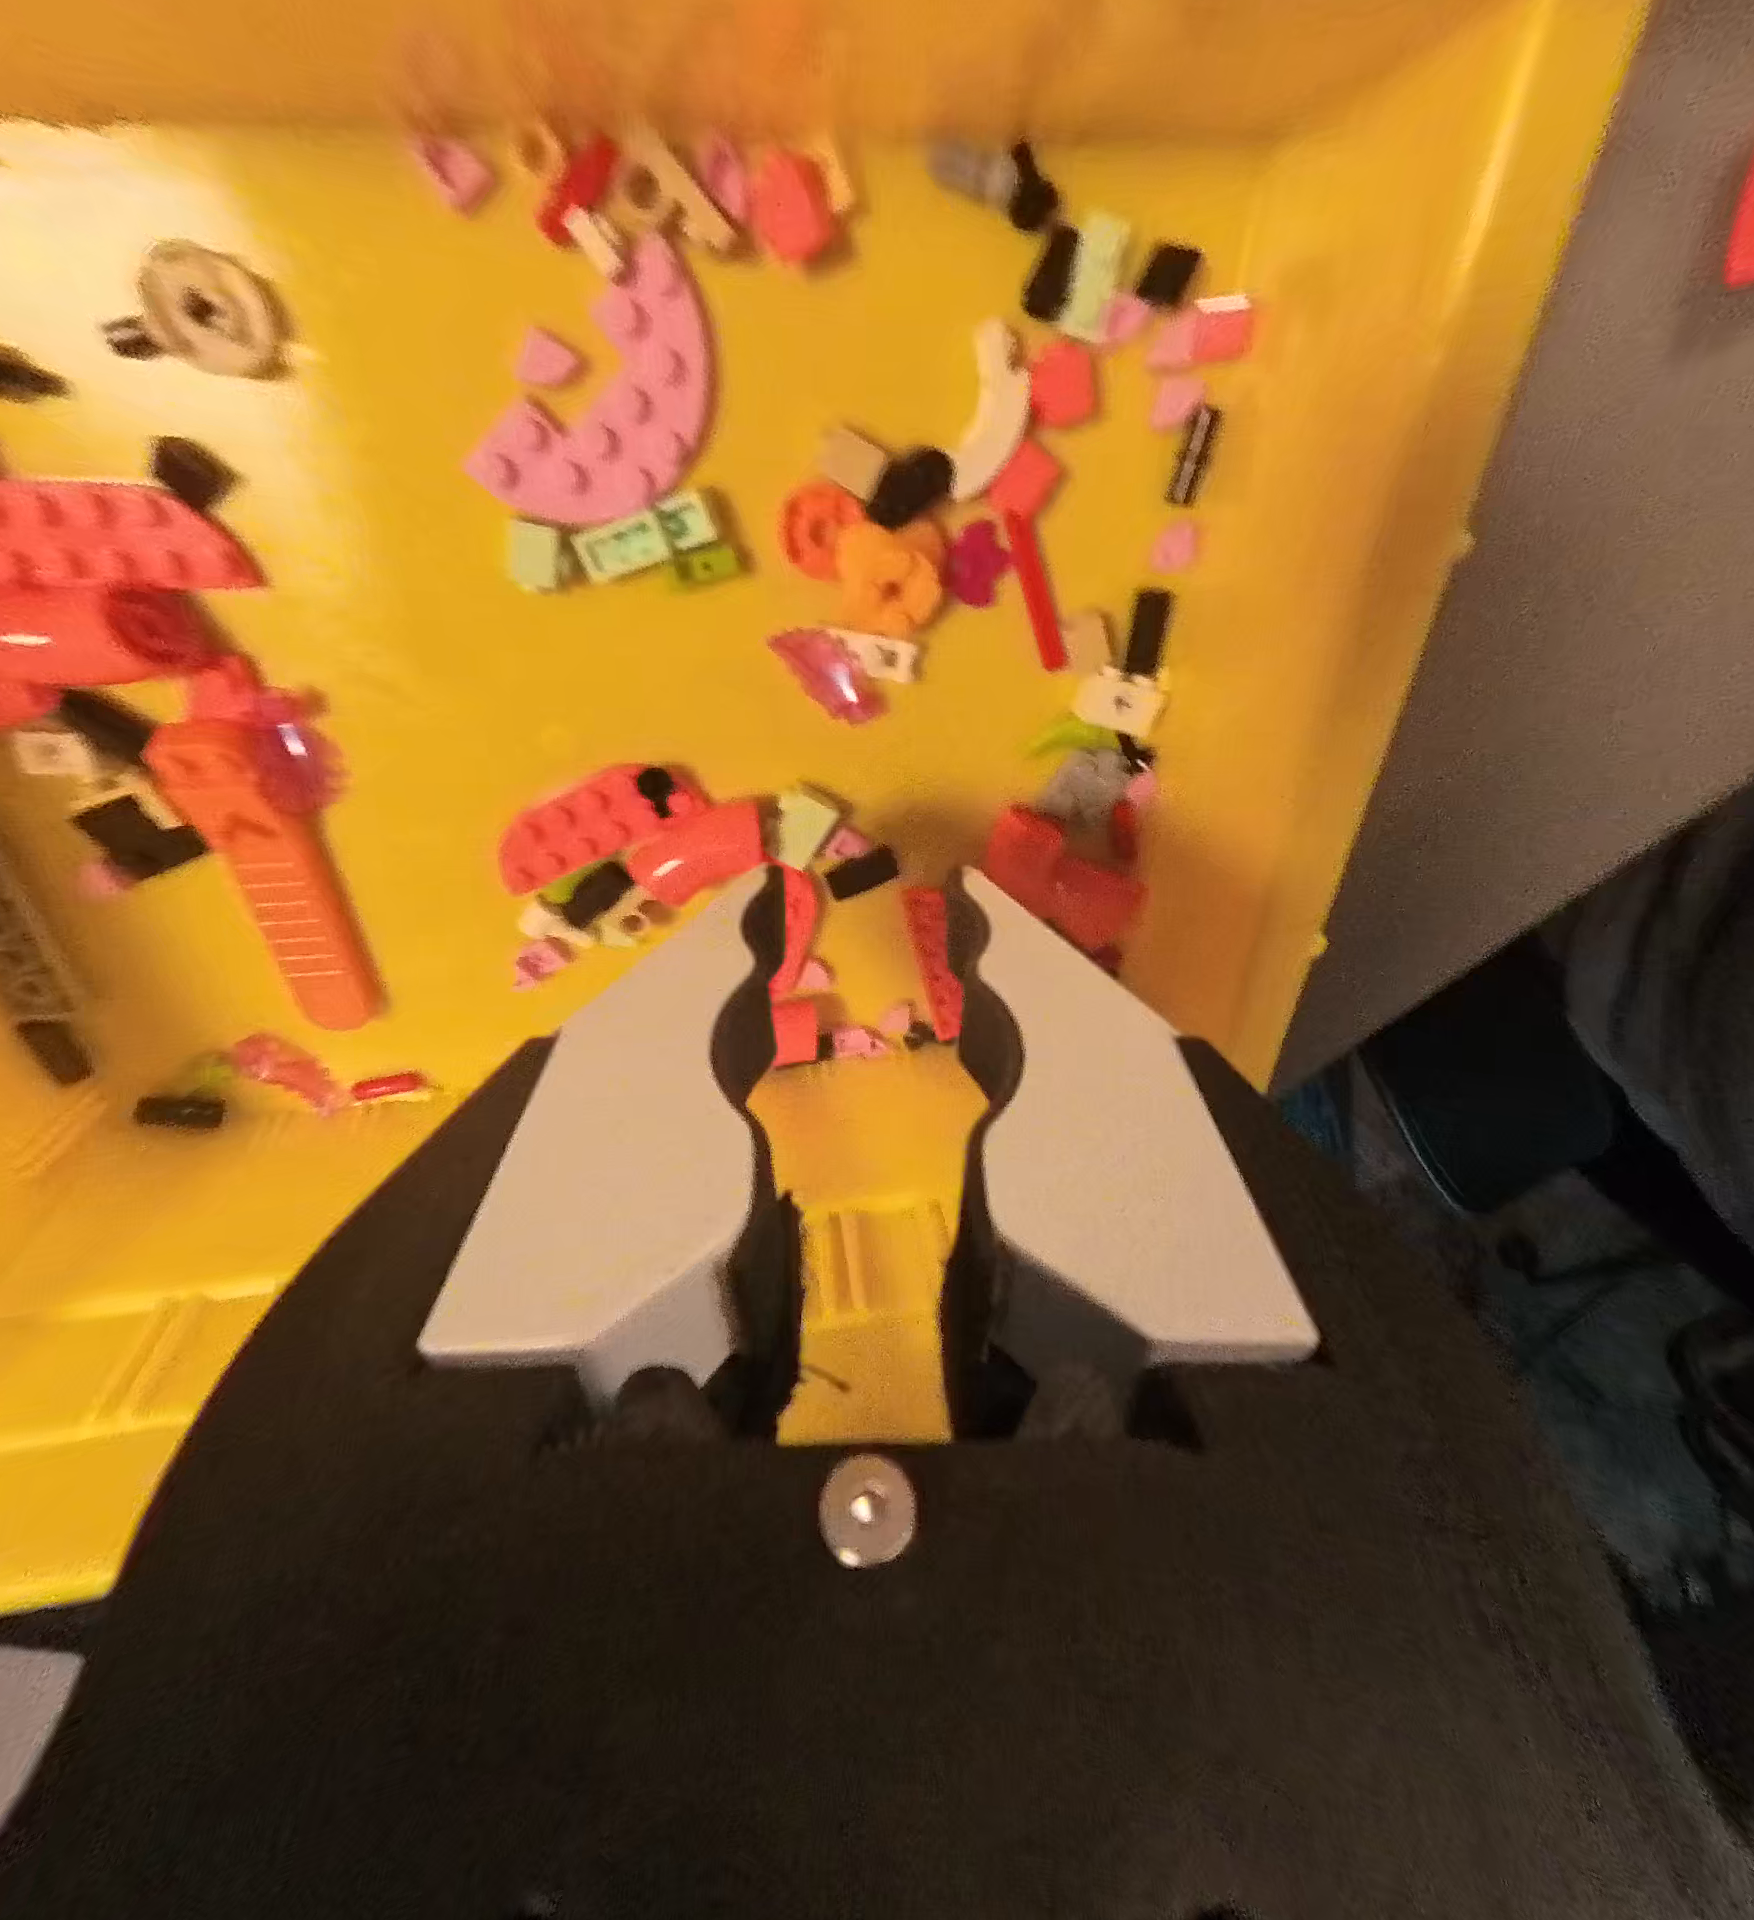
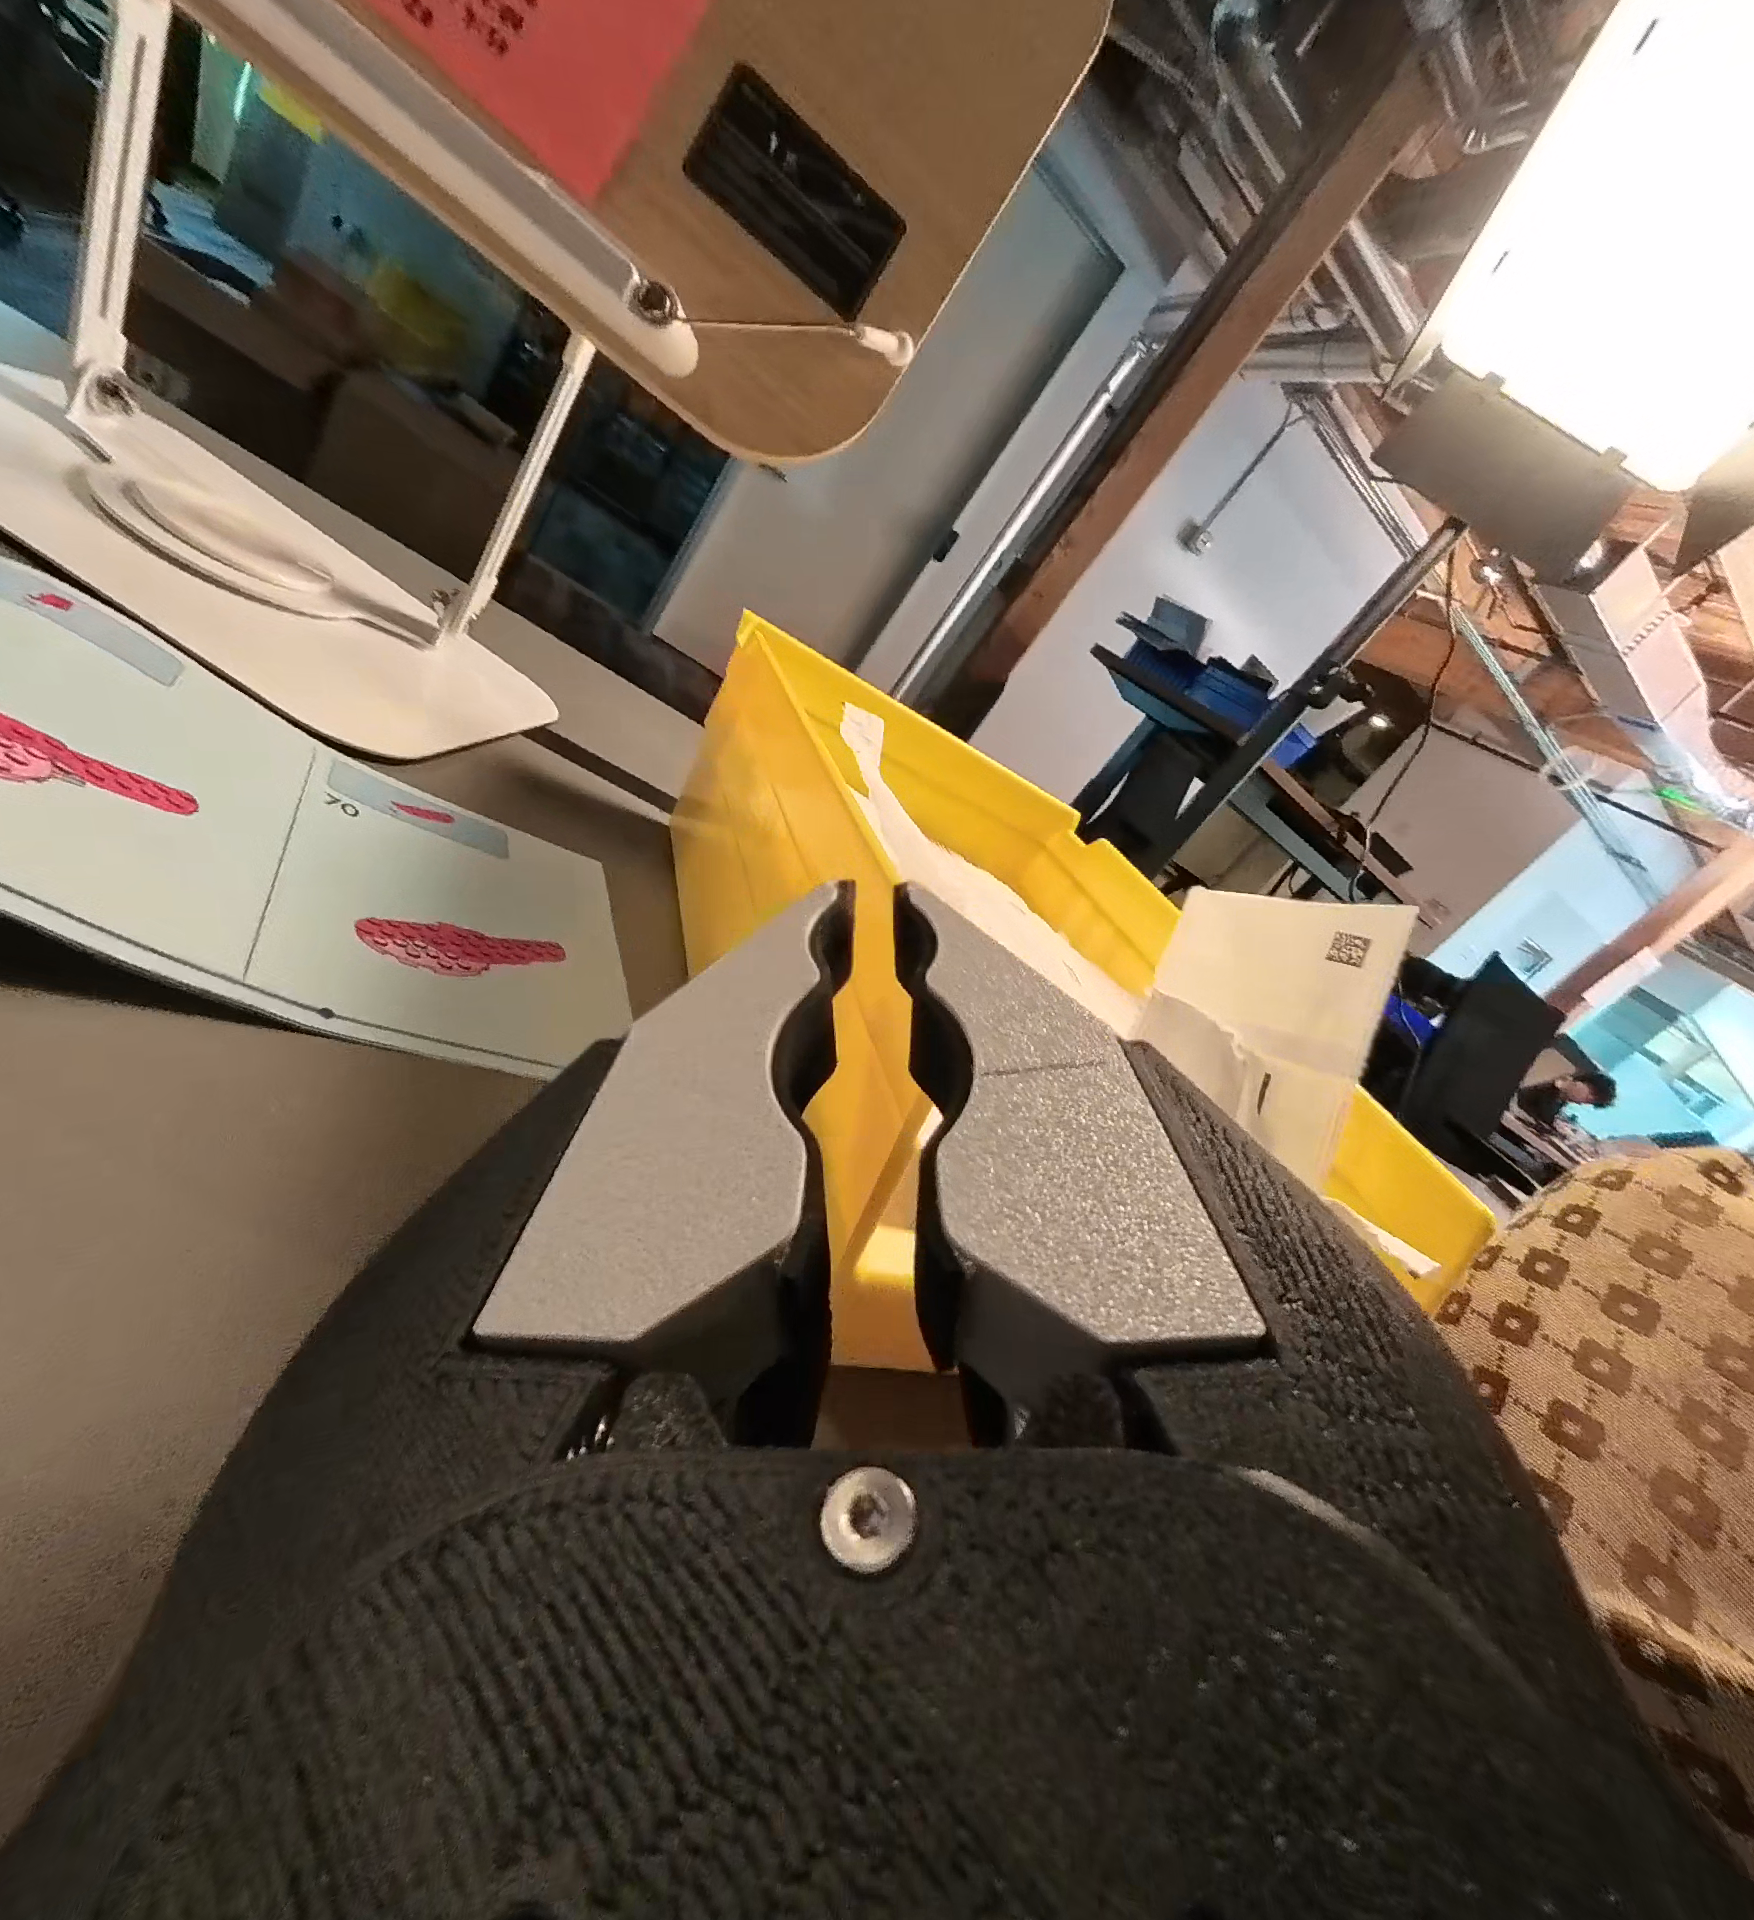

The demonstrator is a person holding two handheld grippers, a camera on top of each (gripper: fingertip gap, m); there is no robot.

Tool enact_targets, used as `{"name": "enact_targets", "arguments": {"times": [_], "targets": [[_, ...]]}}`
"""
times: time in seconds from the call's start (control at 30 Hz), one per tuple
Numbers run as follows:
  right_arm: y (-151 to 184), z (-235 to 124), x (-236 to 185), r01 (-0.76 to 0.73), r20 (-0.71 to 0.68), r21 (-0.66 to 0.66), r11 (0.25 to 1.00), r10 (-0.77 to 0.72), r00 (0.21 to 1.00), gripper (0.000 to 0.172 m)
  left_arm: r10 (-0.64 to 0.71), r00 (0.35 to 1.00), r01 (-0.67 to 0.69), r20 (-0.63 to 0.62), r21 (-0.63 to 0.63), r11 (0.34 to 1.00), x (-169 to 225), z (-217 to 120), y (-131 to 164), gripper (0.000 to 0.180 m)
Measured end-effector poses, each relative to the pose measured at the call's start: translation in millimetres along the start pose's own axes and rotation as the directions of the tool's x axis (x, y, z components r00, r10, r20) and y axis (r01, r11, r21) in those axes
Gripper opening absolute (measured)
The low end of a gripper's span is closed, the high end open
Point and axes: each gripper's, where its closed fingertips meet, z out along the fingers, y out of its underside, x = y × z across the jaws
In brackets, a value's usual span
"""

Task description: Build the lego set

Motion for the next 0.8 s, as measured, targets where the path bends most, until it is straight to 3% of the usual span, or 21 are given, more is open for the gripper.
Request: {"name": "enact_targets", "arguments": {"times": [0.07, 0.3, 0.4, 0.43, 0.53, 0.67, 0.8], "targets": [[0.3, 1.0, -0.1, 0.006, -0.003, -0.005, 1.000, -0.006, 1.000, 0.006, 0.018, 1.000, -0.018, -0.012, -0.013, 1.000, 0.0, 3.5, 1.9, 0.044], [0.4, 2.1, -1.7, 0.045, -0.011, -0.017, 0.999, -0.045, 0.999, 0.007, 0.064, 0.981, -0.066, -0.183, -0.006, 0.998, 31.3, 15.6, 4.4, 0.039], [1.0, 2.7, -3.7, 0.062, -0.006, -0.023, 0.998, -0.063, 0.998, 0.007, 0.075, 0.996, -0.077, -0.057, -0.027, 0.997, 21.8, 26.9, 3.9, 0.052], [1.5, 3.1, -4.8, 0.068, -0.002, -0.026, 0.997, -0.068, 0.998, 0.006, 0.069, 0.998, -0.069, 0.004, -0.017, 0.997, 15.9, 28.0, 1.2, 0.045], [3.5, 4.1, -7.7, 0.084, 0.011, -0.038, 0.996, -0.084, 0.996, 0.006, 0.044, 0.999, -0.044, -0.005, 0.008, 0.999, 22.6, 31.0, -3.0, 0.066], [3.9, 4.4, -8.0, 0.087, 0.012, -0.041, 0.995, -0.086, 0.996, 0.006, 0.035, 0.999, -0.036, -0.034, -0.017, 0.999, 25.0, 33.8, 2.0, 0.078], [3.2, 4.0, -7.5, 0.083, 0.011, -0.038, 0.996, -0.082, 0.997, 0.006, 0.006, 0.993, 0.001, 0.122, -0.062, 0.998, -0.6, 33.9, 8.2, 0.129]]}}
